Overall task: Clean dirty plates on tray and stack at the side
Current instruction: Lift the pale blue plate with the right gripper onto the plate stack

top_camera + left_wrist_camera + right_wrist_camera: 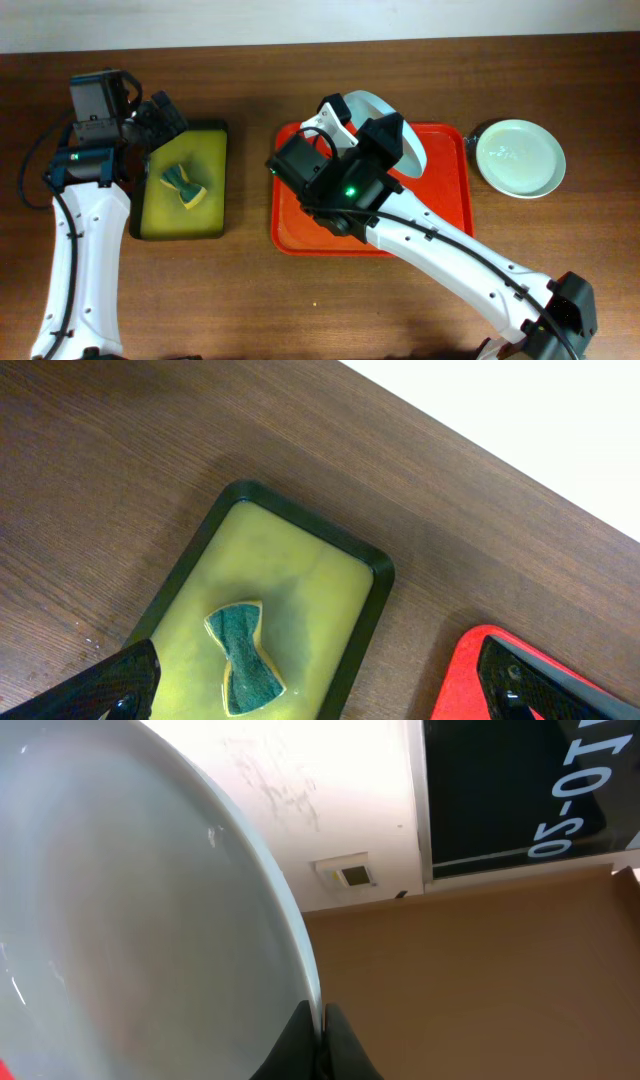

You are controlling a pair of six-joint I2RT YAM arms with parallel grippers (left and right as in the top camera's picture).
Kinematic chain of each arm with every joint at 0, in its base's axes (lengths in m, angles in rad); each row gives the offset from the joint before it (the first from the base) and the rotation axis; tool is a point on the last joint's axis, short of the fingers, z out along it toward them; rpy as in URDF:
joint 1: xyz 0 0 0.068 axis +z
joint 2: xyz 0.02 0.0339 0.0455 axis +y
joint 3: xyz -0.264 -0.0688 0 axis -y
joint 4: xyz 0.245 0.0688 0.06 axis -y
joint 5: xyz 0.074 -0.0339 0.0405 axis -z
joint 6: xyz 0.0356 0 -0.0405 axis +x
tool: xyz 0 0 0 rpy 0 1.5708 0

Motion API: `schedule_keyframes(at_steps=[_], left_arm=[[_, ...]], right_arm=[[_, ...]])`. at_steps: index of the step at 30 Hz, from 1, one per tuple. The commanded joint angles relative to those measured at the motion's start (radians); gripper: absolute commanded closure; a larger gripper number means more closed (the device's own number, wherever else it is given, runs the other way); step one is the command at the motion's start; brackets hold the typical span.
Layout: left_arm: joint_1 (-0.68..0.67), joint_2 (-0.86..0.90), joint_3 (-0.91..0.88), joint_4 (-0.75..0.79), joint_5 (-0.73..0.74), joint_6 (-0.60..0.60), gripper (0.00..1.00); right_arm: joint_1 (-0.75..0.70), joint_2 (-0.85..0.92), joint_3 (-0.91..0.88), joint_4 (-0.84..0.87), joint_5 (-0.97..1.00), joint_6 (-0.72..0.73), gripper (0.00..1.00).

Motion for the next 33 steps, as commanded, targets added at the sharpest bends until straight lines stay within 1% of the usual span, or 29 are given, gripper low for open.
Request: schedule_keyframes(at_steps=[1, 2, 4, 5, 6, 9, 10, 11, 12, 13, 14, 15, 16, 19, 21, 22, 23, 25, 26, 27, 28, 30, 33], left_arm=[[0.001, 0.002, 0.003, -0.001, 0.007, 0.002, 0.01], [0.001, 0.002, 0.003, -0.001, 0.008, 0.002, 0.01], [0.001, 0.002, 0.003, -0.001, 0.007, 0.002, 0.01], [0.001, 0.002, 0.003, -0.001, 0.008, 0.002, 0.01], [0.001, 0.002, 0.003, -0.001, 0.008, 0.002, 0.01], [0.001, 0.002, 0.003, -0.001, 0.007, 0.002, 0.01], [0.001, 0.002, 0.003, -0.001, 0.008, 0.002, 0.01], [0.001, 0.002, 0.003, -0.001, 0.007, 0.002, 0.01], [0.001, 0.002, 0.003, -0.001, 0.008, 0.002, 0.01], [0.001, 0.002, 0.003, -0.001, 0.007, 0.002, 0.01], [0.001, 0.002, 0.003, -0.001, 0.007, 0.002, 0.01], [0.001, 0.002, 0.003, -0.001, 0.007, 0.002, 0.01], [0.001, 0.002, 0.003, -0.001, 0.007, 0.002, 0.01], [0.001, 0.002, 0.003, -0.001, 0.007, 0.002, 0.01], [0.001, 0.002, 0.003, -0.001, 0.007, 0.002, 0.01], [0.001, 0.002, 0.003, -0.001, 0.007, 0.002, 0.01], [0.001, 0.002, 0.003, -0.001, 0.007, 0.002, 0.01], [0.001, 0.002, 0.003, -0.001, 0.008, 0.002, 0.01], [0.001, 0.002, 0.003, -0.001, 0.008, 0.002, 0.0], [0.001, 0.002, 0.003, -0.001, 0.008, 0.002, 0.01], [0.001, 0.002, 0.003, -0.001, 0.007, 0.002, 0.01], [0.001, 0.002, 0.003, -0.001, 0.007, 0.002, 0.01], [0.001, 0.002, 0.003, -0.001, 0.008, 0.002, 0.01]], right_arm=[[0.004, -0.011, 0.018, -0.018, 0.042, 0.035, 0.96], [-0.002, -0.011, 0.015, -0.018, -0.015, 0.1, 0.96], [-0.06, -0.008, -0.036, -0.017, -0.261, 0.12, 0.96], [-0.092, -0.003, -0.068, -0.017, -0.26, 0.131, 0.96], [-0.13, 0.001, -0.097, -0.019, -0.197, 0.13, 0.96], [-0.145, -0.003, -0.097, -0.026, 0.072, 0.13, 0.96], [-0.146, -0.003, -0.097, -0.026, 0.026, 0.131, 0.96], [-0.15, -0.002, -0.098, -0.026, -0.161, 0.131, 0.96], [-0.193, 0.011, -0.105, -0.002, -0.451, 0.13, 0.96], [-0.276, 0.027, -0.111, 0.013, -0.651, 0.132, 0.96], [-0.321, 0.028, -0.11, 0.013, -0.729, 0.148, 0.96], [-0.415, 0.011, -0.11, 0.014, -0.84, 0.199, 0.96], [-0.485, -0.005, -0.11, 0.019, -0.94, 0.198, 0.96], [-0.864, -0.015, -0.11, 0.031, -1.291, 0.198, 0.96], [-1.175, 0.011, -0.111, 0.064, -1.632, 0.198, 0.96], [-1.257, 0.023, -0.111, 0.083, -1.713, 0.198, 0.96], [-1.376, 0.048, -0.111, 0.114, -1.79, 0.198, 0.96], [-1.5, 0.108, -0.111, 0.164, -1.787, 0.202, 0.96], [-1.524, 0.137, -0.111, 0.186, -1.757, 0.239, 0.96], [-1.542, 0.177, -0.112, 0.213, -1.672, 0.321, 0.96], [-1.547, 0.209, -0.113, 0.241, -1.627, 0.356, 0.96], [-1.545, 0.279, -0.113, 0.3, -1.627, 0.354, 0.96], [-1.519, 0.337, -0.113, 0.356, -1.691, 0.324, 0.96]])
